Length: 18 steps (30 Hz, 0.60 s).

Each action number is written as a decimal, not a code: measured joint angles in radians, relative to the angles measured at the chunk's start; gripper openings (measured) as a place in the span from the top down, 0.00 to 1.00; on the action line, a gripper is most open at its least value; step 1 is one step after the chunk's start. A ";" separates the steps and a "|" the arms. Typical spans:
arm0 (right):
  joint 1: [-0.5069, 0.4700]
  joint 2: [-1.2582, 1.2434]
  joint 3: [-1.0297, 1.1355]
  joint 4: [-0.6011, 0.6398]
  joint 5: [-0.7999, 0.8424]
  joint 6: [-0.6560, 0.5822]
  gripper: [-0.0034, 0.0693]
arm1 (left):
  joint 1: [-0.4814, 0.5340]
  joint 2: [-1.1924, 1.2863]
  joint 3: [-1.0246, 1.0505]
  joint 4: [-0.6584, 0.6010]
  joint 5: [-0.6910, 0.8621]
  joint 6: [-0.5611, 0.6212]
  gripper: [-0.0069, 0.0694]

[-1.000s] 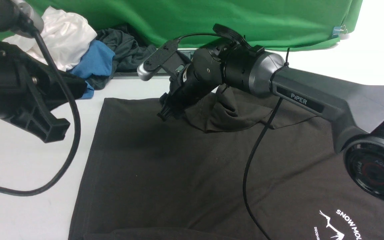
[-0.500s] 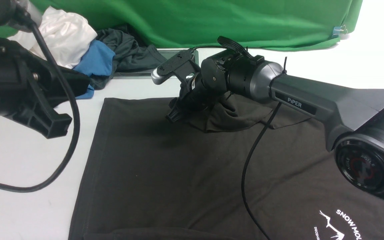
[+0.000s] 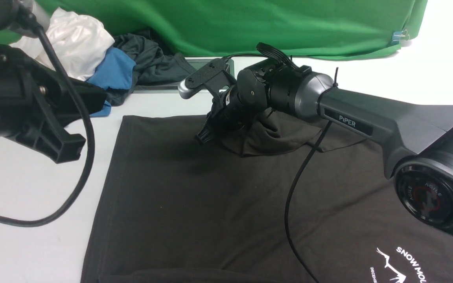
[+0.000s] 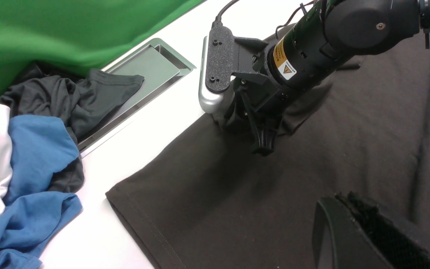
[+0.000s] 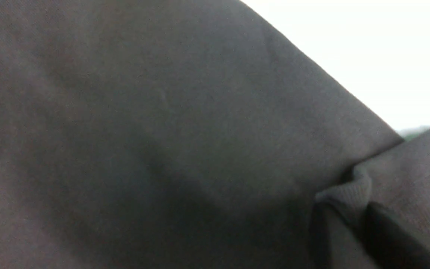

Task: Fold a long-sleeved shirt on a white desktop.
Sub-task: 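Adjust the sleeve of the black T-shirt lying on the table with the right gripper, then pull the gripped part of the black shirt across the shirt with the right gripper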

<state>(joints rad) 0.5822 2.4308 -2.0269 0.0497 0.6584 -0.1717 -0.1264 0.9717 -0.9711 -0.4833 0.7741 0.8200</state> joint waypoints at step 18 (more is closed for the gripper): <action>0.020 -0.132 -0.013 0.309 0.114 -0.201 0.85 | 0.000 0.000 0.000 -0.003 0.000 0.000 0.88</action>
<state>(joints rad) 0.6017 2.2984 -2.0402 0.3587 0.7725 -0.3731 -0.1264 0.9717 -0.9711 -0.4860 0.7741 0.8200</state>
